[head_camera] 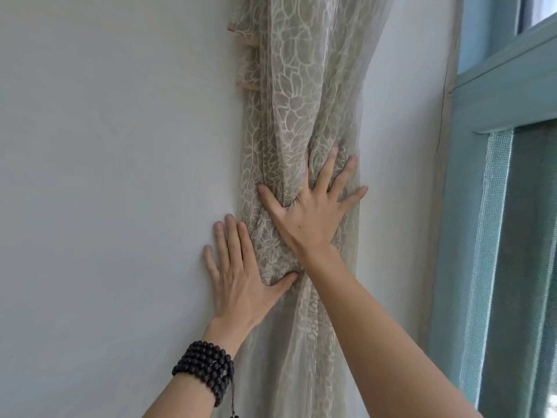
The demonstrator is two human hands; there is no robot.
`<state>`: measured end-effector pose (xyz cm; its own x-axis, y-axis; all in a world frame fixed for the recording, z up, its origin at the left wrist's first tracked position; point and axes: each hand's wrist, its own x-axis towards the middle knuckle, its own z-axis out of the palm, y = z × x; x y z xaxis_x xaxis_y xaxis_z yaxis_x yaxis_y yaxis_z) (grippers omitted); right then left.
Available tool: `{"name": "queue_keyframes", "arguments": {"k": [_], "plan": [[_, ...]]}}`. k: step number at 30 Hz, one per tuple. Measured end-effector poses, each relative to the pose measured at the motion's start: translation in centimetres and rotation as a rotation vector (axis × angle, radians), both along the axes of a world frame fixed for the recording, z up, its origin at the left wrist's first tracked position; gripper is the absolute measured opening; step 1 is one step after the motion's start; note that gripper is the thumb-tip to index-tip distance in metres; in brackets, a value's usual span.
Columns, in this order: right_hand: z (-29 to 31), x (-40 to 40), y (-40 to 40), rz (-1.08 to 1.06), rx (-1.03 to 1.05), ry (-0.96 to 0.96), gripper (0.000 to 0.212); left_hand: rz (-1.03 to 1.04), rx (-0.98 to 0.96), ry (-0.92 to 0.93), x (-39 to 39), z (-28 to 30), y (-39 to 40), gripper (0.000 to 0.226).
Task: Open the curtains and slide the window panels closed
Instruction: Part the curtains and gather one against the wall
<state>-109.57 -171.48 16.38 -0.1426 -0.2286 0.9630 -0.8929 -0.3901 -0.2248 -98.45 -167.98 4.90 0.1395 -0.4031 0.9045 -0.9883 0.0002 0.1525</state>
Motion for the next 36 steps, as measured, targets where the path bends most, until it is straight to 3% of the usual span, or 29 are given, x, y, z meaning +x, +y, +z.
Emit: {"name": "queue_keyframes", "arguments": {"k": [16, 24, 29, 36], "plan": [[0.8, -0.8, 1.6, 0.136, 0.251, 0.023, 0.102, 0.036, 0.253, 0.026, -0.7, 1.5, 2.8, 0.125], [1.8, -2.1, 5.4, 0.214, 0.483, 0.080, 0.109, -0.178, 0.371, 0.183, -2.5, 1.5, 7.1, 0.127], [1.2, -2.8, 8.8, 0.329, 0.476, 0.023, 0.114, -0.322, 0.416, 0.342, -3.8, 0.5, 9.1, 0.138], [-0.2, -4.7, 12.4, 0.433, 0.437, -0.030, 0.120, -0.352, 0.402, 0.408, -4.6, -0.2, 12.0, 0.138]]}}
